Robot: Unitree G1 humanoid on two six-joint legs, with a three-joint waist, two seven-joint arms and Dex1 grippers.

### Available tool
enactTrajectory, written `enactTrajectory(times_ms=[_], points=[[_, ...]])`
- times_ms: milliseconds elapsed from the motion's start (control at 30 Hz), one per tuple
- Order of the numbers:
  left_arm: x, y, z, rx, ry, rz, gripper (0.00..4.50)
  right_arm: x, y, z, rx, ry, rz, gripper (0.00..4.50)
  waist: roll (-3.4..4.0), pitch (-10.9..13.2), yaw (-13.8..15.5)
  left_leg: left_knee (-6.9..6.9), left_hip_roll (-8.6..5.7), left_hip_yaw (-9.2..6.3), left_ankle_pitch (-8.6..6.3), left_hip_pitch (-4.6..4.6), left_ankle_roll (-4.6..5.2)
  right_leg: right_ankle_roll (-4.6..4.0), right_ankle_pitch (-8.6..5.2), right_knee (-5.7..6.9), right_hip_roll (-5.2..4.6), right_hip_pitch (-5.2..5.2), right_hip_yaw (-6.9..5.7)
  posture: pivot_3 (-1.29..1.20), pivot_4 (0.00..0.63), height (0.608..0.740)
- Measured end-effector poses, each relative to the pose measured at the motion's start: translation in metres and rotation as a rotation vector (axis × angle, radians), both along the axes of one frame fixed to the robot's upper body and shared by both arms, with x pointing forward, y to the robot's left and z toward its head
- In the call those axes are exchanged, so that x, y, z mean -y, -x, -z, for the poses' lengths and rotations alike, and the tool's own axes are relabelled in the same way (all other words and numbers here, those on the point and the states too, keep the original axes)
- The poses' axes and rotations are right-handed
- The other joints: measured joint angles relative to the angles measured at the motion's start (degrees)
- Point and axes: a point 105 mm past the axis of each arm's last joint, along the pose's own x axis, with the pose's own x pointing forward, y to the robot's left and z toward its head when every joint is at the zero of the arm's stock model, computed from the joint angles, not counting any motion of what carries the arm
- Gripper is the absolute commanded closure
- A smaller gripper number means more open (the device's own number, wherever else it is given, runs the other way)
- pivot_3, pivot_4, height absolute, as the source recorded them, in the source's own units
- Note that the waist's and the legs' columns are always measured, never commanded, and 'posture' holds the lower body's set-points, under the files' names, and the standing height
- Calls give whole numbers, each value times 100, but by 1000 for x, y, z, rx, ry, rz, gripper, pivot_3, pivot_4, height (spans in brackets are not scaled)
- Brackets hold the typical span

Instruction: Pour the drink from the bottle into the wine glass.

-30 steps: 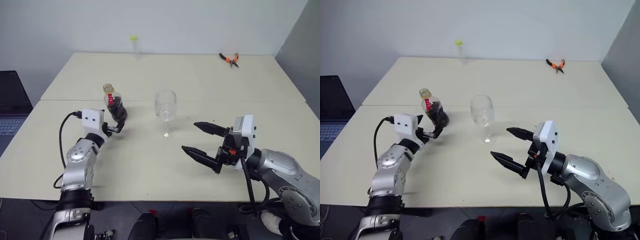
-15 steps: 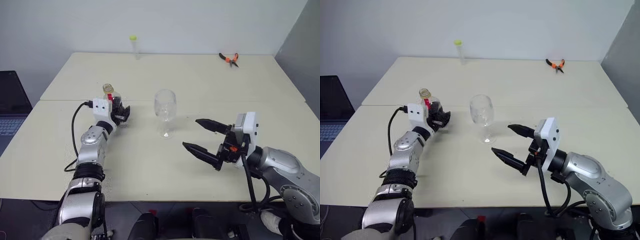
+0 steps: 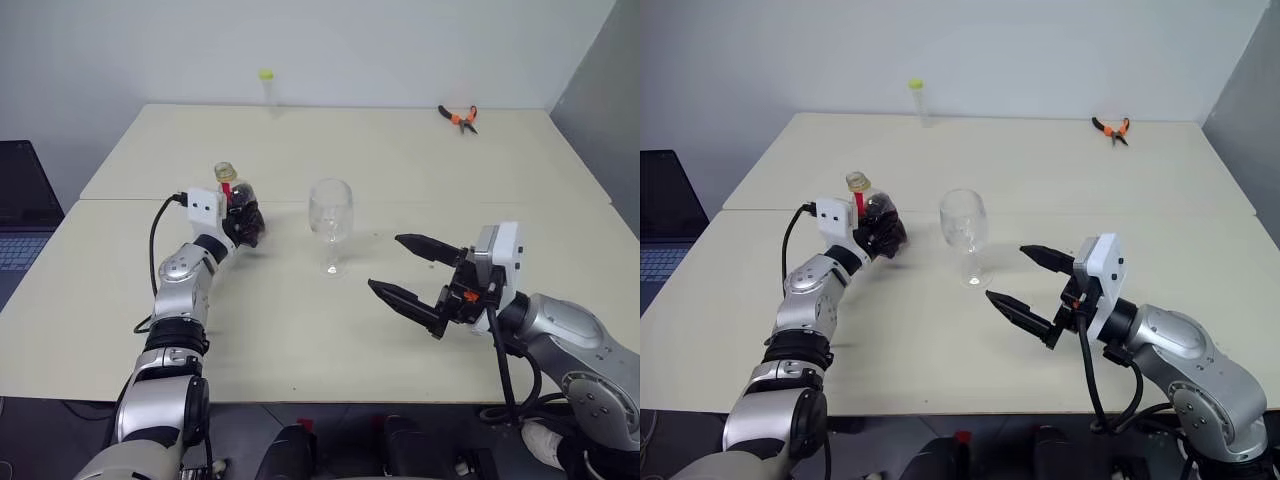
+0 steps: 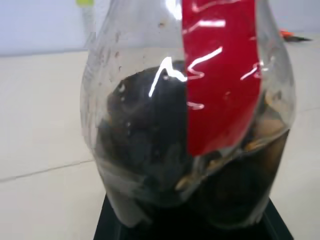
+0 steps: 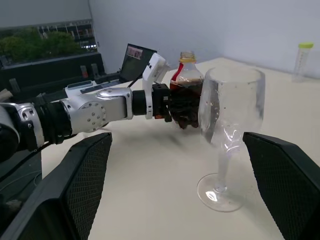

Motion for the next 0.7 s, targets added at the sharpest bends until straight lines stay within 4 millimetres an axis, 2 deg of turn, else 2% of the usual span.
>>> enactTrajectory(times_ms=[233,300,433,533,700], points=[[33,6,-60,158,-236,164,3655,-2,-4,-12,49,-32,38,0,-2,1,1,0,-3,1,3,0,-4,0,0,0,4,1,0,0,150,740],[43,5,-70,183,-310,198,3657,-5,-6,-16,67,-42,50,0,-2,1,0,1,-4,2,3,1,-5,0,0,0,6,1,0,0,150,740],[63,3,-85,228,-441,257,3703,-16,-11,-14,80,-45,60,0,-3,2,-6,0,-3,3,7,-1,-12,0,0,0,9,-1,2,0,150,740],[68,4,-91,277,-570,274,3708,-17,-20,-8,79,-14,103,0,-2,2,-29,-2,-2,6,10,1,-17,0,0,0,9,-3,6,0,150,740],[69,-2,-88,311,-719,279,3709,-23,-34,-7,81,-2,137,0,-2,2,-24,-1,-2,4,10,-1,-15,0,0,4,11,-7,3,0,150,740]])
